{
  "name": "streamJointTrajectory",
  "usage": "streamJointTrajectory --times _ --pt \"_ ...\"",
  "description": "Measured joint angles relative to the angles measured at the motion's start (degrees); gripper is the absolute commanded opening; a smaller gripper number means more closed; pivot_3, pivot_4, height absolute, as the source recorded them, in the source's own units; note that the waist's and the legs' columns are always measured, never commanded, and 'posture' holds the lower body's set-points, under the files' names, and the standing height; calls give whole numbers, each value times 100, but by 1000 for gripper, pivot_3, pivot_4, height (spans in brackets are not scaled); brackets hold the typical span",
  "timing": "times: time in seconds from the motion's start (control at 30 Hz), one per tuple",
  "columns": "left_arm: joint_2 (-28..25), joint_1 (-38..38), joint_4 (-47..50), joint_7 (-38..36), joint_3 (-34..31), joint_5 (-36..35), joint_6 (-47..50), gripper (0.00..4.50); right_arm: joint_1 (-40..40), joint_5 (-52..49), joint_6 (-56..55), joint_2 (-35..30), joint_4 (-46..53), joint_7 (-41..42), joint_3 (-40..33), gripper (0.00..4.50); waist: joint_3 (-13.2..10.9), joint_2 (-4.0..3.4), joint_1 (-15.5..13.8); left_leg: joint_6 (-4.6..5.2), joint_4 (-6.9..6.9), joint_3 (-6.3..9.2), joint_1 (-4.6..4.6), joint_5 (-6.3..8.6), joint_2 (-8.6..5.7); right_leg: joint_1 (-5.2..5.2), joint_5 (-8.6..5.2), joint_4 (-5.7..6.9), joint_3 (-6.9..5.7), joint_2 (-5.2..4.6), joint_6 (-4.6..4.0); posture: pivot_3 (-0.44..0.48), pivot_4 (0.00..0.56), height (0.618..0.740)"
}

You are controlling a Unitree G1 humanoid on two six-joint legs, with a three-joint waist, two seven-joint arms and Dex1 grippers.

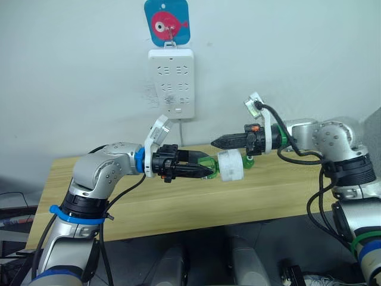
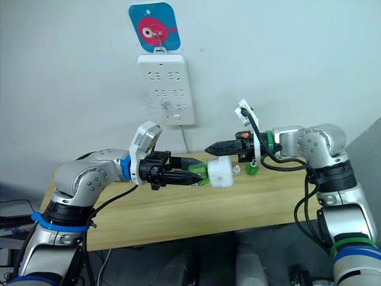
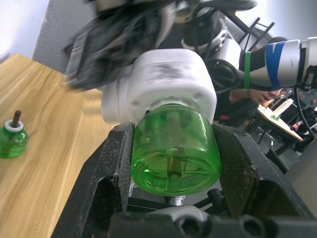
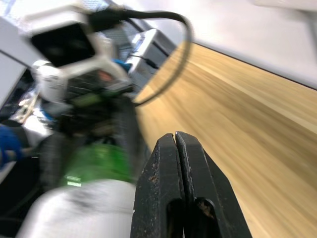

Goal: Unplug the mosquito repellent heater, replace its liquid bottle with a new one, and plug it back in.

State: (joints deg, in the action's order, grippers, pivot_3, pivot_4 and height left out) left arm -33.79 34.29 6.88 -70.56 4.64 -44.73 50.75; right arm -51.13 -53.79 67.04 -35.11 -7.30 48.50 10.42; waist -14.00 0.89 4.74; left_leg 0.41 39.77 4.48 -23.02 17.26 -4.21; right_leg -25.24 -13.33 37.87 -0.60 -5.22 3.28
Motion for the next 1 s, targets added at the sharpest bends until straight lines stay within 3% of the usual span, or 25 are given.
streamJointTrajectory --times 0.17,0.37,0.63,1.0 --pt "-13 0 6 116 -50 -28 11 2193 586 369 -73 -147 101 396 32 44 -1 0 -7 -1 -1 2 0 0 0 0 0 -1 1 -1 0 -143 265 740" --pt "20 45 -64 197 -70 -42 9 2193 1473 62 597 -131 1245 199 -195 44 -2 -1 -10 -2 -2 6 0 0 1 0 0 0 1 -2 0 -154 263 740" --pt "29 126 -221 110 -38 79 -276 2193 1663 -441 1444 206 1887 -459 -950 44 -2 -1 -8 -2 -2 6 1 0 0 2 0 -3 1 -2 0 -160 259 740" --pt "20 130 -217 -14 6 190 -613 2193 1729 -1319 2467 766 2052 -1418 -1761 44 -2 -1 -3 -2 -2 4 1 0 0 2 0 -3 2 -2 0 -163 246 740"
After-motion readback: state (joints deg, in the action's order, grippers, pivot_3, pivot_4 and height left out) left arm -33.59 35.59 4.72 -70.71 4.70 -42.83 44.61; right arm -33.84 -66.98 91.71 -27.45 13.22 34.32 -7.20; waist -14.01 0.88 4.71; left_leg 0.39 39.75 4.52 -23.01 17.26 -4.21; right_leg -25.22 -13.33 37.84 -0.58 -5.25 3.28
